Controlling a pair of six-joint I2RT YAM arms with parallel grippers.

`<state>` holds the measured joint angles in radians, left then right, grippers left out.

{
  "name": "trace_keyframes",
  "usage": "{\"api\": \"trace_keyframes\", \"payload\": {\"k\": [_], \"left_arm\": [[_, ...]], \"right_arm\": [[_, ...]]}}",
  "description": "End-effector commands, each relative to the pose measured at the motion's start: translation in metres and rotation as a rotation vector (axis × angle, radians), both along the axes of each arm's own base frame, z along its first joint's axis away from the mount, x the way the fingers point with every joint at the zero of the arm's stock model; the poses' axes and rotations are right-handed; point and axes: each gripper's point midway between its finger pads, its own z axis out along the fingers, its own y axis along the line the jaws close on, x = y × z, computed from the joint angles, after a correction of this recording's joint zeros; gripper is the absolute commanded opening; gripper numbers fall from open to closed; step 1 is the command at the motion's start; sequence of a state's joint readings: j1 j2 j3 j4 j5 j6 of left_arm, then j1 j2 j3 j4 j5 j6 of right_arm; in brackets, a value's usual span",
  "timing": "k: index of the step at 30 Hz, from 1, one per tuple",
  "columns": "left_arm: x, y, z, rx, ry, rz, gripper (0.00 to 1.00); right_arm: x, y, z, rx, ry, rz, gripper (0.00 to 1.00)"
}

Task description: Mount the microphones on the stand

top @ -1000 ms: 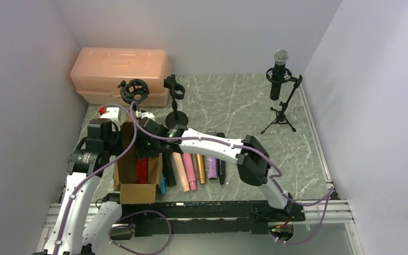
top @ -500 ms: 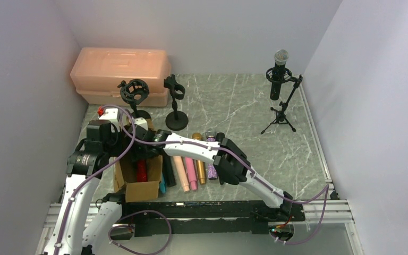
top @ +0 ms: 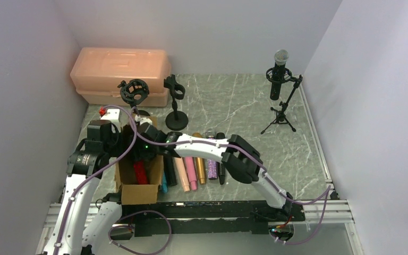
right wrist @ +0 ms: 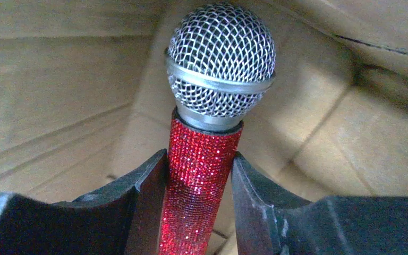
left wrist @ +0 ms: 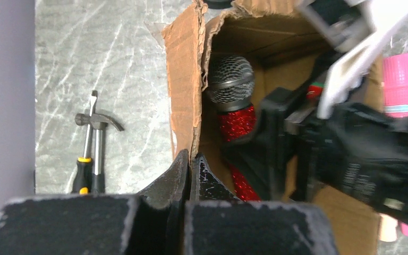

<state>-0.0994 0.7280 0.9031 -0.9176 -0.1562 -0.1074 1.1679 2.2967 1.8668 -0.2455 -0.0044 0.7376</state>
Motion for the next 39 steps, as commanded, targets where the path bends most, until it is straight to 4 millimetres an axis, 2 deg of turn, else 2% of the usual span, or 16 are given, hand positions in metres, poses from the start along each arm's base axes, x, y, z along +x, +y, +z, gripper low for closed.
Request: {"api": "trace_keyframes", "payload": {"k": [1, 4, 8, 10, 13, 17, 18, 20, 21, 23, 24, 25, 28, 32, 35, 39], "left_arm": [[0.015, 0.011, 0.019, 0.059, -0.102, 0.028, 0.0], [0.015, 0.017, 0.018, 0.085, -0.101, 0.05, 0.0], [0.015, 0.021, 0.018, 0.103, -0.101, 0.063, 0.0], [0.015, 0.021, 0.017, 0.103, -0.095, 0.063, 0.0], [0.014, 0.02, 0.016, 0.096, -0.089, 0.058, 0.0], [0.014, 0.017, 0.015, 0.086, -0.092, 0.043, 0.0], [0.015, 0.016, 0.015, 0.085, -0.092, 0.039, 0.0], [0.015, 0.014, 0.015, 0.079, -0.094, 0.031, 0.0], [0.015, 0.014, 0.015, 0.076, -0.093, 0.029, 0.0], [0.015, 0.012, 0.016, 0.072, -0.091, 0.023, 0.0], [0.016, 0.012, 0.016, 0.069, -0.091, 0.022, 0.0], [0.016, 0.011, 0.018, 0.066, -0.089, 0.021, 0.0], [0.016, 0.01, 0.023, 0.06, -0.102, 0.013, 0.0], [0.016, 0.008, 0.025, 0.053, -0.108, 0.004, 0.0], [0.016, 0.007, 0.023, 0.053, -0.103, 0.0, 0.0], [0.016, 0.006, 0.02, 0.051, -0.096, -0.008, 0.0]], "right_arm": [[0.016, 0.003, 0.115, 0.307, -0.033, 0.047, 0.17], [0.011, -0.01, 0.156, 0.383, -0.034, 0.099, 0.11], [-0.004, -0.04, 0.19, 0.422, -0.059, 0.172, 0.08], [-0.006, -0.063, 0.198, 0.395, -0.084, 0.177, 0.07], [0.006, -0.111, 0.198, 0.326, -0.108, 0.109, 0.06], [0.039, -0.209, 0.159, 0.088, -0.072, -0.126, 0.06], [0.045, -0.238, 0.153, 0.04, -0.082, -0.189, 0.06], [0.052, -0.294, 0.122, -0.089, -0.068, -0.315, 0.07], [0.055, -0.318, 0.115, -0.128, -0.068, -0.372, 0.07], [0.051, -0.36, 0.086, -0.216, -0.035, -0.453, 0.07], [0.049, -0.372, 0.08, -0.237, -0.024, -0.477, 0.07], [0.043, -0.385, 0.065, -0.275, 0.007, -0.492, 0.08], [0.035, -0.409, 0.041, -0.346, 0.063, -0.53, 0.07], [0.039, -0.428, 0.013, -0.444, 0.099, -0.574, 0.1], [0.043, -0.427, -0.01, -0.481, 0.131, -0.569, 0.13], [0.053, -0.424, -0.028, -0.507, 0.139, -0.57, 0.15]]}}
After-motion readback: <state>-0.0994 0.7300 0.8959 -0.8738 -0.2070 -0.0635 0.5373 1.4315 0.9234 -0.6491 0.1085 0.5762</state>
